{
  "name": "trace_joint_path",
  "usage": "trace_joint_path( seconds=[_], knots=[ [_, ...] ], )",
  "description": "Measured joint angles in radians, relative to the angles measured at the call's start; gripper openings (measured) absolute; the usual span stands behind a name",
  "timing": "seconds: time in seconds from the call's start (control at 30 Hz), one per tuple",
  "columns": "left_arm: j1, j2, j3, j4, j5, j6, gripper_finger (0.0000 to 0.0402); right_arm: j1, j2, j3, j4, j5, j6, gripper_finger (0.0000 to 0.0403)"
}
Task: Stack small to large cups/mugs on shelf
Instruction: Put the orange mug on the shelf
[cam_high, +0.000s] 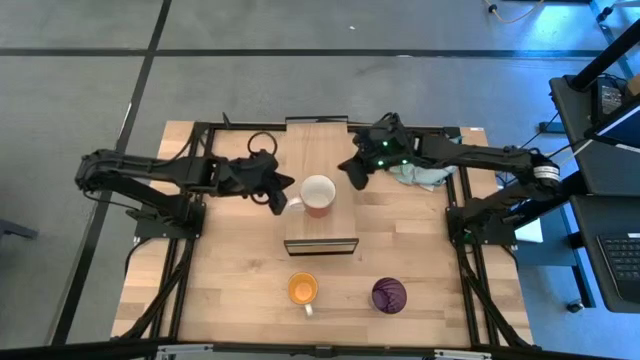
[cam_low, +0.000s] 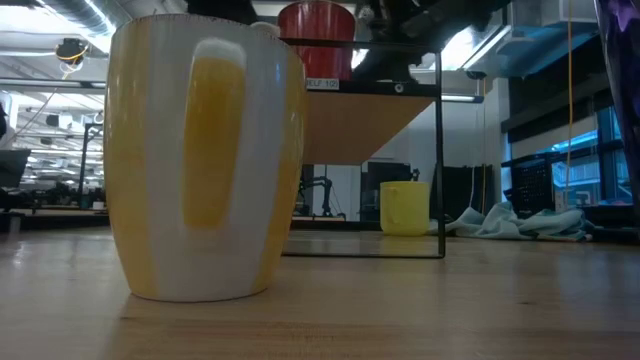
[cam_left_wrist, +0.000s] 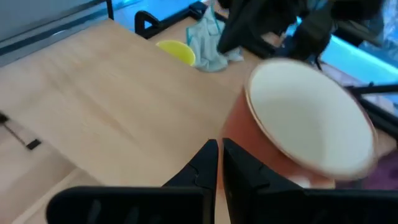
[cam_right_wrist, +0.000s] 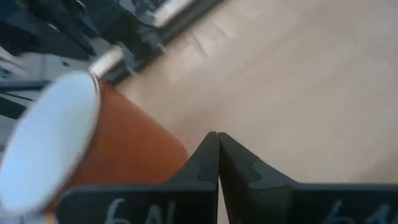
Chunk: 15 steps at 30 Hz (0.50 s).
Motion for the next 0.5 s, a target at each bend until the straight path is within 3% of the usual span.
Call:
trace_joint_path(
  seconds=[0.23,0.5],
  knots=[
    [-0.137,-0.021,0.0,-0.05,-0.019,-0.107,0.0014,0.028,-0.083,0.0,-0.219,0.044,0.0,0.0006],
    [-0.251,0.028,0.001,0.049,-0.074,-0.18,0.0014,0.155,-0.081,0.0,-0.214,0.043,0.096,0.0006]
  ],
)
